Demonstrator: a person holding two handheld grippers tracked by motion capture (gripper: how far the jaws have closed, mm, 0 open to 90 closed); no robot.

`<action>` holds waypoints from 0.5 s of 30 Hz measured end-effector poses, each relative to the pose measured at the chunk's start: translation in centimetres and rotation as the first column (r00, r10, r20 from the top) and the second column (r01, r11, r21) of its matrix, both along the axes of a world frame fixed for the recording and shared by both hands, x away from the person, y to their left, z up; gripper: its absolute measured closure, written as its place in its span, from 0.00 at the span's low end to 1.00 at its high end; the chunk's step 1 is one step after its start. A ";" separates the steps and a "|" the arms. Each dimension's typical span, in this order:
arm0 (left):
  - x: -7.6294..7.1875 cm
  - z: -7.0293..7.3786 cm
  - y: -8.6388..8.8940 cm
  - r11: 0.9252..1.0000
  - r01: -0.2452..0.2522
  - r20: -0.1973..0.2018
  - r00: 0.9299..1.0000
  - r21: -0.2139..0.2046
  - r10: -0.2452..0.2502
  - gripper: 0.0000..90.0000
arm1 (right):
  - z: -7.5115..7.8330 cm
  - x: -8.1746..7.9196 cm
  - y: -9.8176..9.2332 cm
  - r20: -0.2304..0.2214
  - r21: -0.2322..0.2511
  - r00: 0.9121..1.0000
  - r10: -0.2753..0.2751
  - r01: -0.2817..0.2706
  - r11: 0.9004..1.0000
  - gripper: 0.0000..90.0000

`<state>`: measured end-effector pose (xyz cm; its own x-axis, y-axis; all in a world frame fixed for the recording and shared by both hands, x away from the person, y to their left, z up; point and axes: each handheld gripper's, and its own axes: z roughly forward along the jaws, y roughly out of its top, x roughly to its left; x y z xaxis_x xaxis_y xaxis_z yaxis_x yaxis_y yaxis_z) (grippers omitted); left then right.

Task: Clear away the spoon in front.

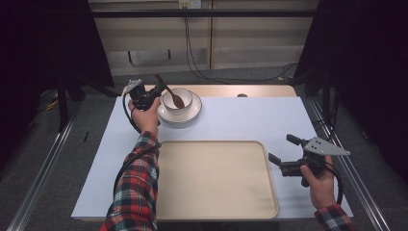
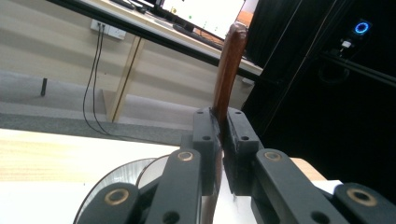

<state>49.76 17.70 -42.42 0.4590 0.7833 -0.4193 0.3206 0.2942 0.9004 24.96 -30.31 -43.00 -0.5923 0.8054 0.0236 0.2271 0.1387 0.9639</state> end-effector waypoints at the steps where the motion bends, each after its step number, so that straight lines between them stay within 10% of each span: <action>1: 0.0 0.1 -0.1 1.000 -0.013 0.000 1.000 -0.017 0.013 0.94 | 0.0 0.0 0.1 -0.003 0.004 1.000 -0.005 0.005 1.000 0.02; 15: -0.8 2.2 1.1 0.999 0.008 0.023 1.000 -0.034 -0.007 0.94 | -0.1 0.0 0.1 -0.005 0.005 1.000 -0.001 0.001 1.000 0.02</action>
